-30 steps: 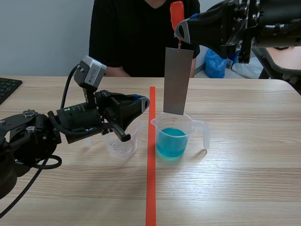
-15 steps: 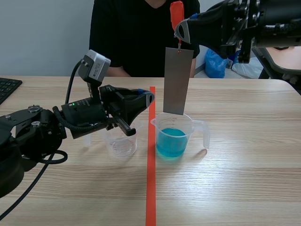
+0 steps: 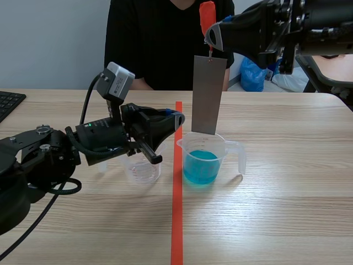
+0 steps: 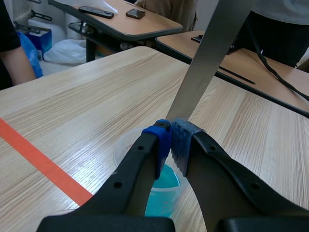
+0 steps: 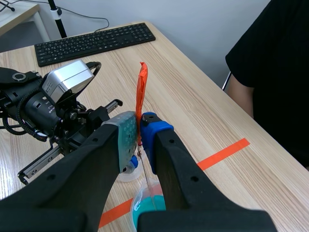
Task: Do the redox reaction experiment.
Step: 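Point at the plate with the left hand, then lower the plate into the blue solution, then hold the plate still in the solution, then raise the plate and point at it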
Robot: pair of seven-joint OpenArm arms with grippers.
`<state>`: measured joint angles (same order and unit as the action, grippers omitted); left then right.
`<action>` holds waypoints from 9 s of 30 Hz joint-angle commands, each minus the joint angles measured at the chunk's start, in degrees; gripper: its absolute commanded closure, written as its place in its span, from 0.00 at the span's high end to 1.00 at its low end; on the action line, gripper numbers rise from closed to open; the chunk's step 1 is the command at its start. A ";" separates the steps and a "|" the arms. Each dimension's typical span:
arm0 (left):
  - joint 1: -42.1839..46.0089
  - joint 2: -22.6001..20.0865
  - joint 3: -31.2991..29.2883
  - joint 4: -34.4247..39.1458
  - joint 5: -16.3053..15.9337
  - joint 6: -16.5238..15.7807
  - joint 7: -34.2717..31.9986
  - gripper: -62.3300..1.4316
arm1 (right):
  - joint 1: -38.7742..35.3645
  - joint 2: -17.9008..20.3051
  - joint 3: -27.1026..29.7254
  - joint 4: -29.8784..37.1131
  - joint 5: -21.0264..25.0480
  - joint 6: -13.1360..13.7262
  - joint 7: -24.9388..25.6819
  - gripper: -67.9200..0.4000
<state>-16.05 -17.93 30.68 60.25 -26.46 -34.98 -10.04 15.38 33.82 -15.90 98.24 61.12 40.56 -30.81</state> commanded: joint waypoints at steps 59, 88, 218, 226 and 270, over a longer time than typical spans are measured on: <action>51.17 -23.39 -35.71 2.23 7.87 7.67 -28.72 0.09 | 1.62 0.59 0.09 0.15 1.07 -0.02 0.57 0.03; 74.90 1.05 -56.41 5.73 50.99 17.99 -48.68 0.09 | 1.60 0.59 0.09 0.15 0.81 -0.02 0.22 0.03; 74.95 1.07 -56.41 5.81 51.19 17.94 -48.43 0.09 | 1.75 -9.20 -1.73 -25.11 -15.47 2.16 10.23 0.03; 74.95 1.07 -56.41 5.81 51.19 17.94 -48.43 0.09 | 1.75 -6.78 -1.68 -18.67 -12.68 2.16 7.17 0.03; 74.93 0.92 -56.41 5.77 51.15 17.92 -48.48 0.09 | 1.75 -2.58 9.75 5.33 8.81 -0.48 -12.94 0.03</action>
<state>58.26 -16.53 -25.63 65.32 25.08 -16.93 -57.69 16.16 30.50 -6.81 103.00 68.88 40.23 -44.47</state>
